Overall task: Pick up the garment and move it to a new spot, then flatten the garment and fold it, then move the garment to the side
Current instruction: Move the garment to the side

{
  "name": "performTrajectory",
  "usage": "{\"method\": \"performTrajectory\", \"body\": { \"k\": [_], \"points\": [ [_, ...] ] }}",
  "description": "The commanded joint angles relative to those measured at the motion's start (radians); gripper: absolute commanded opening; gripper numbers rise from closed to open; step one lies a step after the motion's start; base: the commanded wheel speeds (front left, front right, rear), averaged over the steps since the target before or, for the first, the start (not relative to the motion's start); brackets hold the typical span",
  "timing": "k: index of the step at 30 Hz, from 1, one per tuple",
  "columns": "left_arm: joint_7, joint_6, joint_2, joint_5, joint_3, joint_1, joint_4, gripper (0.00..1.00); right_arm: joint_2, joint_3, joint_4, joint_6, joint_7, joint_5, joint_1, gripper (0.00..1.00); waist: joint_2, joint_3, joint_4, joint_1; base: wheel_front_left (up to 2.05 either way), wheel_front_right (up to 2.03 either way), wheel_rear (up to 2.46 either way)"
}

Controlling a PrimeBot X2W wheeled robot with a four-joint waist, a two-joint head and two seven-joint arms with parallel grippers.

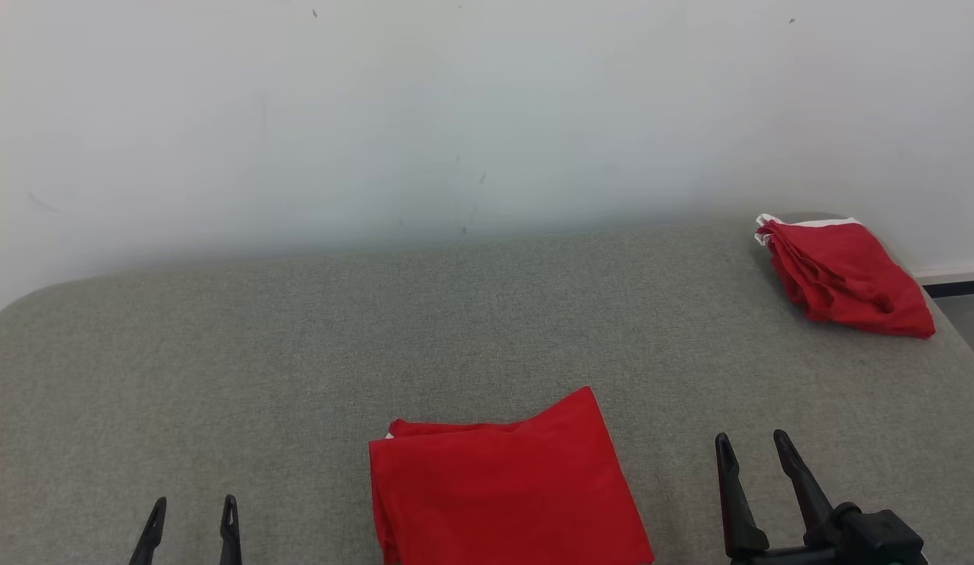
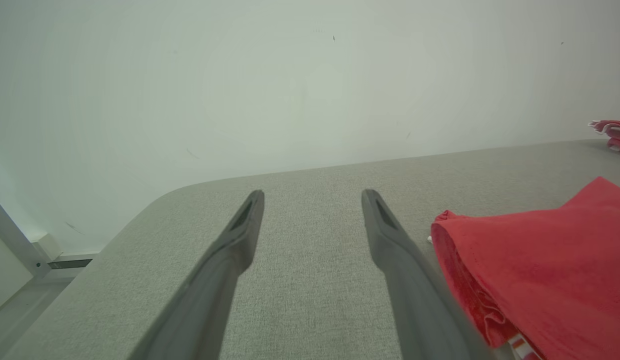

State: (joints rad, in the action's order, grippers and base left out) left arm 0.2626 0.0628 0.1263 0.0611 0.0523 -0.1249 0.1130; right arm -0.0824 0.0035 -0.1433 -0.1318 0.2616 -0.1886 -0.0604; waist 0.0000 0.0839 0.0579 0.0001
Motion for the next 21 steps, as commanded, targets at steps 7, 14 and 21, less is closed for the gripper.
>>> {"method": "performTrajectory", "body": {
  "k": [7,14,21],
  "points": [
    [0.003,0.002,0.006,-0.005,-0.002,-0.008,0.005,1.0,-0.001,0.0,-0.002,0.002,0.004,0.006,0.003,1.0,0.0,0.0,0.002,-0.0001,0.0,0.0,0.0],
    [0.003,0.001,0.005,-0.003,-0.005,-0.011,0.005,1.0,-0.003,0.003,-0.004,0.002,0.004,0.004,0.0,1.0,0.0,0.001,0.001,-0.0001,0.0,0.0,0.0],
    [0.003,0.0,0.005,0.003,-0.004,-0.015,0.005,1.0,-0.005,0.004,-0.006,0.002,0.004,0.003,0.0,1.0,0.0,0.0,0.001,-0.0001,0.0,0.0,0.0]
  ]
}}
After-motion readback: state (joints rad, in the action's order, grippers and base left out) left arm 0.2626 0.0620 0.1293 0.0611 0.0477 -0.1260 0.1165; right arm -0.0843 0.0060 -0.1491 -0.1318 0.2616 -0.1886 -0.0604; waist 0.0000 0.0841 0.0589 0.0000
